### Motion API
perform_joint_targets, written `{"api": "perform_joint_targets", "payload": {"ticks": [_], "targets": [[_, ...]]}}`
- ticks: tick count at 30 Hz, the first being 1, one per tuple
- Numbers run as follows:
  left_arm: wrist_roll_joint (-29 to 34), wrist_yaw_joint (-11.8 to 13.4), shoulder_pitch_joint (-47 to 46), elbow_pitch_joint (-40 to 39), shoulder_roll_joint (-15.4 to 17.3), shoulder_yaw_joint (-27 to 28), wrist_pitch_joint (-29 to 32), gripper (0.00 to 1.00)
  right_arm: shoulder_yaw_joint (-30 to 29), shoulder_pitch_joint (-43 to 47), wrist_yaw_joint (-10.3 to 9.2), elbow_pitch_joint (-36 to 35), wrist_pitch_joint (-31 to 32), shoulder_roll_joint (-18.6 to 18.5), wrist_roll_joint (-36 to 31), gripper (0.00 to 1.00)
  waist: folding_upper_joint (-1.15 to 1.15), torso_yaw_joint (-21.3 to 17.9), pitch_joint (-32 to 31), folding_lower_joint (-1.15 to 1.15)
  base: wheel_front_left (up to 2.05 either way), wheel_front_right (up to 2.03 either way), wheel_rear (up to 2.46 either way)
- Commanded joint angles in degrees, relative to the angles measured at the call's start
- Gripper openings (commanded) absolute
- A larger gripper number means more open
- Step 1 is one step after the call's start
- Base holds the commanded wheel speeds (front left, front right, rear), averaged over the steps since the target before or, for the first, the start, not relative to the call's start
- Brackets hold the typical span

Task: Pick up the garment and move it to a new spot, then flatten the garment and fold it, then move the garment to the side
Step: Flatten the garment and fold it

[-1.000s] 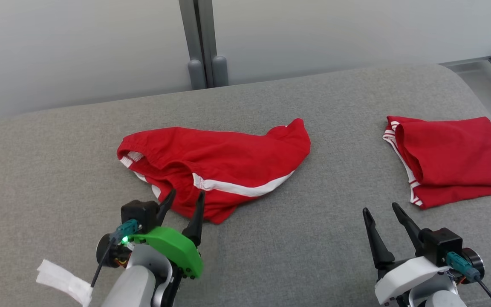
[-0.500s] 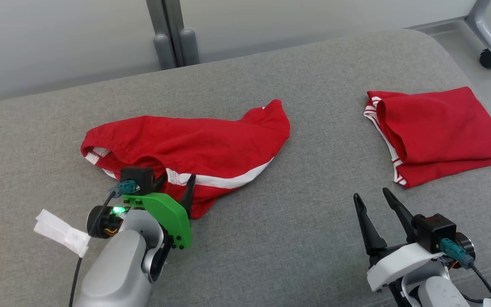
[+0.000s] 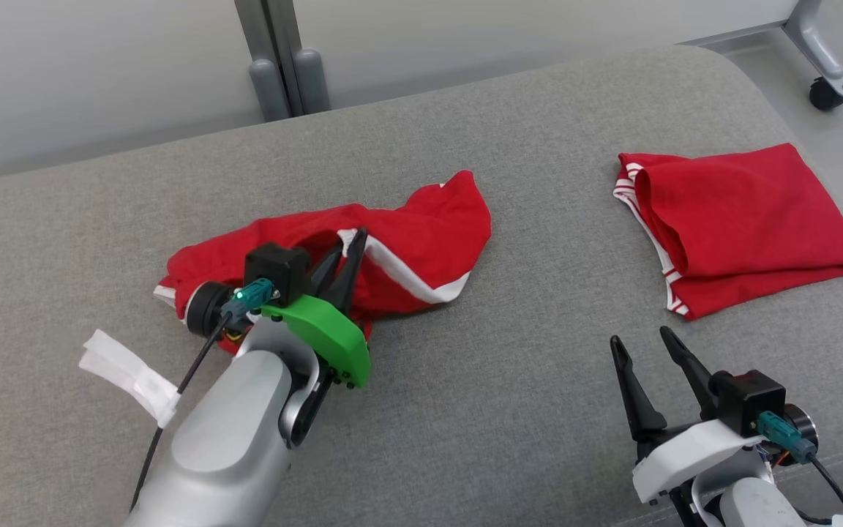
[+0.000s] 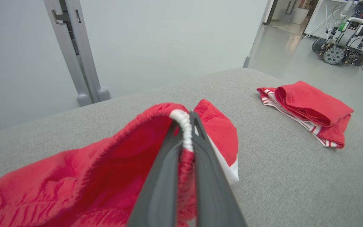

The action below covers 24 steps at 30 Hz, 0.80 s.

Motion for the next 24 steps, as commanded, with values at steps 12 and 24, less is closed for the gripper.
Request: {"api": "perform_joint_targets", "payload": {"ticks": [12, 24], "targets": [[-3.2, -0.2, -8.2, -14.6, 7.0, -9.4, -3.0, 0.00, 0.5, 2.4, -0.09, 1.4, -0.3, -0.2, -1.0, 1.00, 0.00, 1.0, -5.1, 0.00, 0.00, 0.00, 0.00], [-14.3, -0.2, -12.4, -22.4, 11.4, -13.3, -3.2, 0.00, -0.1, 3.0, -0.09, 0.8, -0.3, -0.2, -1.3, 1.00, 0.00, 0.1, -5.9, 0.00, 0.00, 0.00, 0.00]]}}
